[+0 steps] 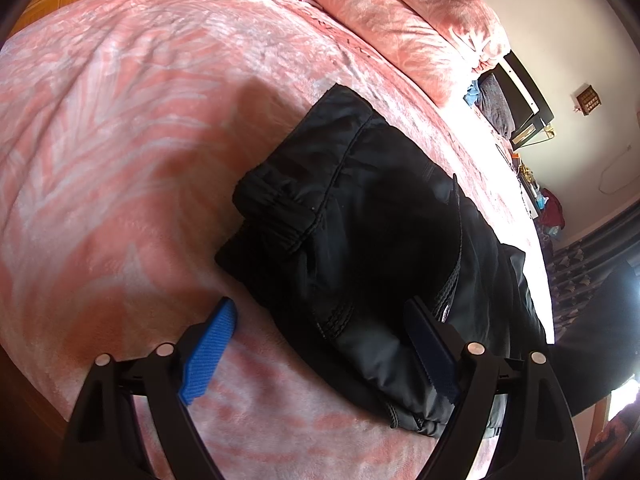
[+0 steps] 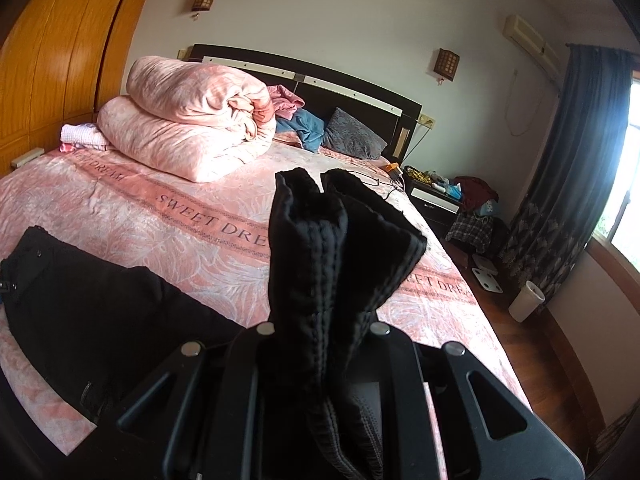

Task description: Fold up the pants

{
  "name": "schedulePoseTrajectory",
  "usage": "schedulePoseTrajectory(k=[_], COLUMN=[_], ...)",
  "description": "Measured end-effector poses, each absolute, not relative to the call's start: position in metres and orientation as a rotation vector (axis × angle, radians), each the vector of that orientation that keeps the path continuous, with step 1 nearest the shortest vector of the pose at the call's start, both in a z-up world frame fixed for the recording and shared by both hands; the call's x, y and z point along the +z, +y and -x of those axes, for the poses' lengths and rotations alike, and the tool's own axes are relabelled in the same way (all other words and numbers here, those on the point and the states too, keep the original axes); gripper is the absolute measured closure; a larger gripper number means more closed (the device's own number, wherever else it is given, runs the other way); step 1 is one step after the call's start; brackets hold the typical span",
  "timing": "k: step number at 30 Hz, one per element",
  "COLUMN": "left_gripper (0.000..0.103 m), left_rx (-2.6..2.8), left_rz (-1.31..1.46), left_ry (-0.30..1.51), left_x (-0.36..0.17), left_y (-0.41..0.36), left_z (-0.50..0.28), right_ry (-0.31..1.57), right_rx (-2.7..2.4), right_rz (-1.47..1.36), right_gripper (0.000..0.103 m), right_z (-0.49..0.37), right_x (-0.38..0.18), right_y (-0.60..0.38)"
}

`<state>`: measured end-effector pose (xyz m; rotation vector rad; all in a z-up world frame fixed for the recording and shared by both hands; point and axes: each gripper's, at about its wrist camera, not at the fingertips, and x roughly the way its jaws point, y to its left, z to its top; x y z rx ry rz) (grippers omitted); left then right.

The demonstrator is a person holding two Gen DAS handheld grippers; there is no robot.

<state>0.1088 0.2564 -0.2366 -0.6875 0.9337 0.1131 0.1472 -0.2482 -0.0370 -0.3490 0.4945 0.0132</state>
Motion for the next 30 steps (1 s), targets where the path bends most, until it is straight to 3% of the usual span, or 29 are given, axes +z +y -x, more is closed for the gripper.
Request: schedulePoseTrajectory(k=[30], left_gripper=[0.016], left_rx=[0.09], left_rz=[0.722], left_ry=[0.92], left_x=[-0.238], left_y=[0.261], left_z=[-0.105], right_ry=[0.464], right_rx=[-0.01], right_rz=[0.785], right_gripper=[0.091], right_z=[-0.14], right_x=[-0.11], right_y=[-0.157])
